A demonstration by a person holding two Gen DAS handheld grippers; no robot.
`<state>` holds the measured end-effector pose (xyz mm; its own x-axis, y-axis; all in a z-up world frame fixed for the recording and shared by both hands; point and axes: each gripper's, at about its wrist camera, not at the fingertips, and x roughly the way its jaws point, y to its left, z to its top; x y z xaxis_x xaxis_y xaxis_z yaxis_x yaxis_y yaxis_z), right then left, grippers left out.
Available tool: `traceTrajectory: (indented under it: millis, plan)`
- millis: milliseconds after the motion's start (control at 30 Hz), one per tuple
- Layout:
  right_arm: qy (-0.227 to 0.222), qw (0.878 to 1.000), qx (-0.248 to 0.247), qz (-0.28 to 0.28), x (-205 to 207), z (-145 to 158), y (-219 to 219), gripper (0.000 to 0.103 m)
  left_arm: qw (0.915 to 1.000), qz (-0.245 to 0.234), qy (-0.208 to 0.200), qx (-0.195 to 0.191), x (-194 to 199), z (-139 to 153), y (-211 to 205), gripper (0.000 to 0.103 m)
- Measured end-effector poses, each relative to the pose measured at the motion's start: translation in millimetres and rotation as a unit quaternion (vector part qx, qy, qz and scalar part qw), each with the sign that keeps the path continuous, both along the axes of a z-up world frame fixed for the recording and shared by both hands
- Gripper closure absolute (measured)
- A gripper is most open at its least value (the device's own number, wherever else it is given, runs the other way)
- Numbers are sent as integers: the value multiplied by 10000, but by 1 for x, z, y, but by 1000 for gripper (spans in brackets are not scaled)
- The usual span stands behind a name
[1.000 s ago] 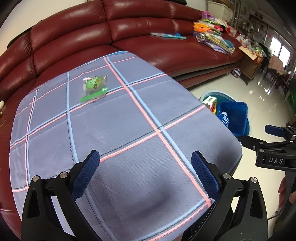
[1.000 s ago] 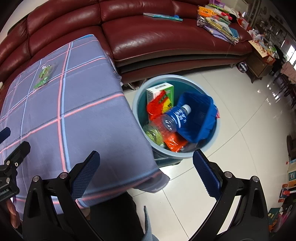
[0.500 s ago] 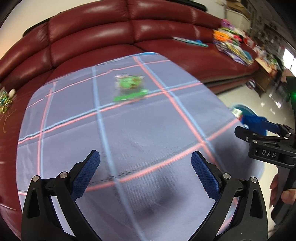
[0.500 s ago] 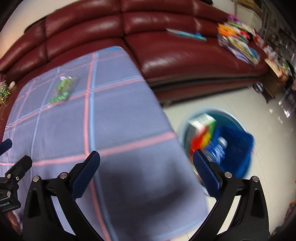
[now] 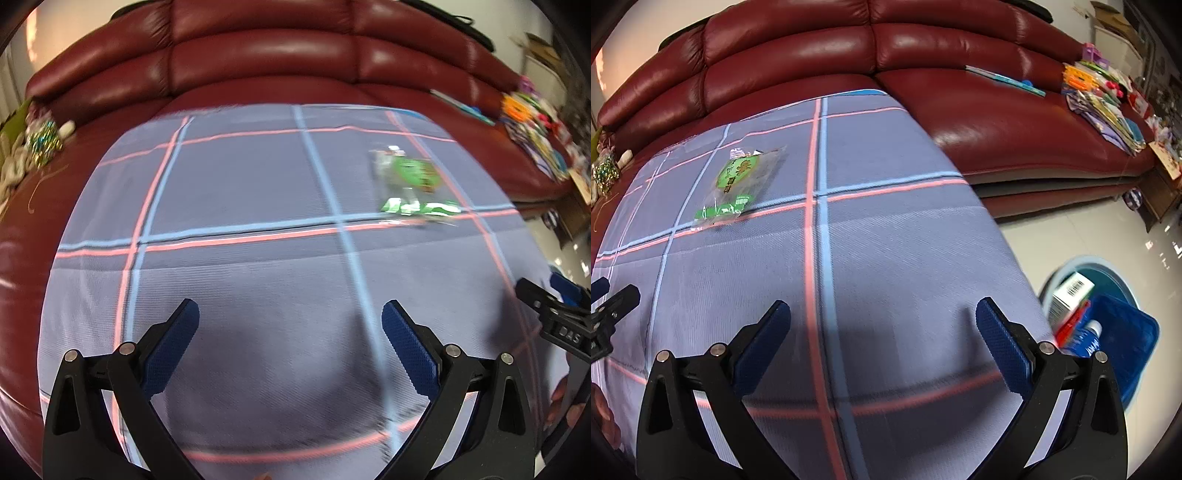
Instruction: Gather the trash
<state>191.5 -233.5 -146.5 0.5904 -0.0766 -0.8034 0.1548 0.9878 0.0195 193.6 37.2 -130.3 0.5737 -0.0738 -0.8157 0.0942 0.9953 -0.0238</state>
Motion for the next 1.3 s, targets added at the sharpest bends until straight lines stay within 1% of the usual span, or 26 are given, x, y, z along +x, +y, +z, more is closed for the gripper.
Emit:
traceTrajectory:
  millis: [167, 200, 300, 433, 1300]
  plan:
    - [7, 10000, 34, 51, 10, -6, 4, 7, 9996, 170, 124, -213, 11, -9, 18, 4]
    - [-9, 10000, -30, 72, 12, -6, 6, 6, 9995, 178, 144, -227, 11, -11, 20, 4]
    - [-19, 9999, -30, 124, 15, -6, 6, 6, 9996, 198, 123, -125, 11, -13, 19, 4]
    - [-61, 9999, -47, 122, 16, -7, 6, 6, 9998, 165, 92, 113, 9, -15, 11, 4]
    - [-70, 9999, -68, 125, 17, -7, 6, 6, 9993, 351, -12, 116, 9, -17, 9, 2]
